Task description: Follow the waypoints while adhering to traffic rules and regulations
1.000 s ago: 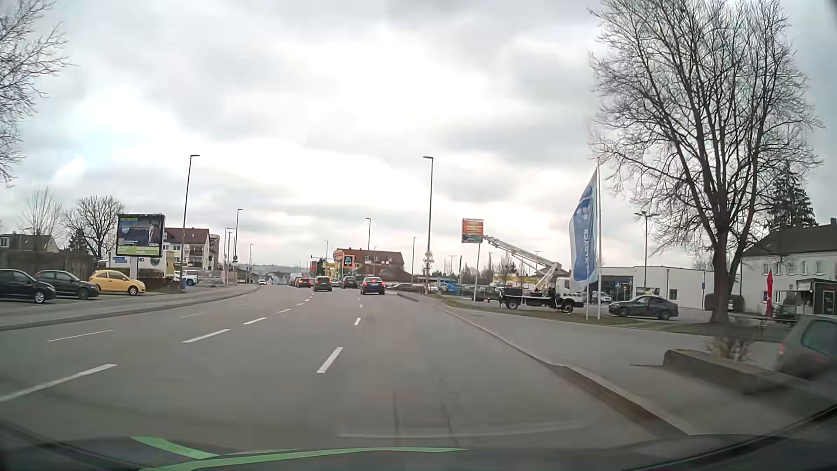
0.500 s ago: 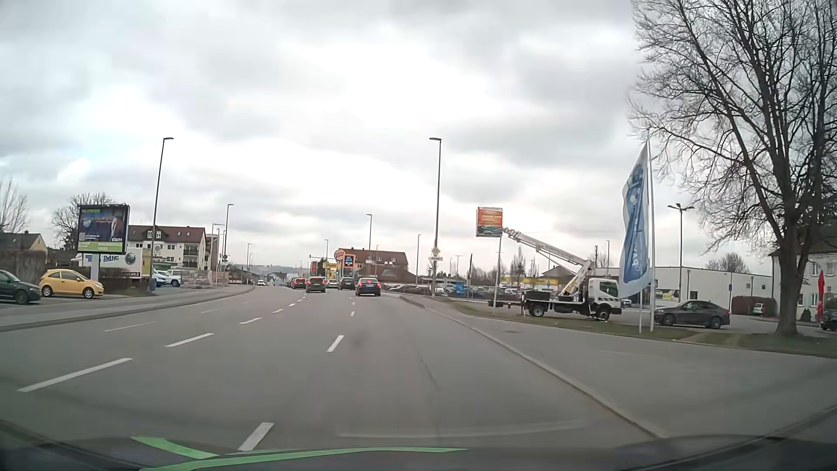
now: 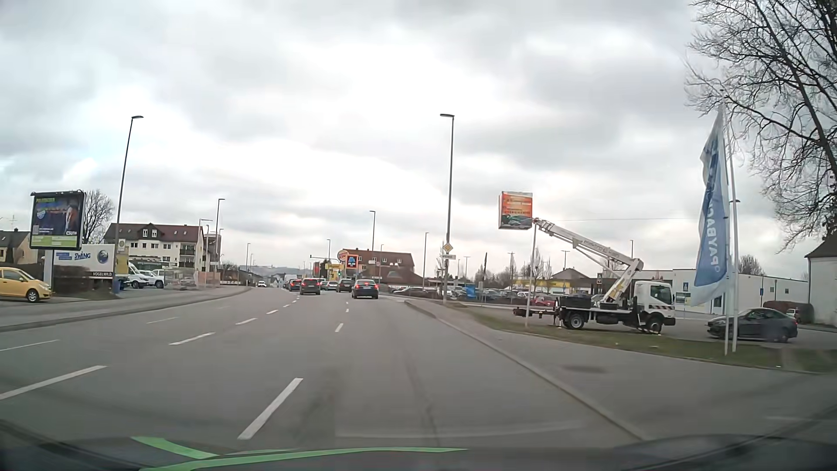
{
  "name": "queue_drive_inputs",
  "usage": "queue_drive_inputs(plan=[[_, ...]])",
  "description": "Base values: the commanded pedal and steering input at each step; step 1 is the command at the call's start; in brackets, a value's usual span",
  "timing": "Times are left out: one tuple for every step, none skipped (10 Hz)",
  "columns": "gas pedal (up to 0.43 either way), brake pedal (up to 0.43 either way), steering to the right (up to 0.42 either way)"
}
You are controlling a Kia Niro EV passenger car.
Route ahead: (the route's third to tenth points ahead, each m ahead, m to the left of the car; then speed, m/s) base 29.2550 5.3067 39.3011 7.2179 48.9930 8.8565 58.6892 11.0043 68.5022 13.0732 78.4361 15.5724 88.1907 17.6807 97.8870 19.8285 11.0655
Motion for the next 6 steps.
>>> queue_drive_inputs(plan=[[0.0,0.0,-0.014],[0.0,0.0,-0.015],[0.0,0.0,-0.017],[0.0,0.0,-0.018],[0.0,0.0,-0.018],[0.0,0.0,-0.019]])
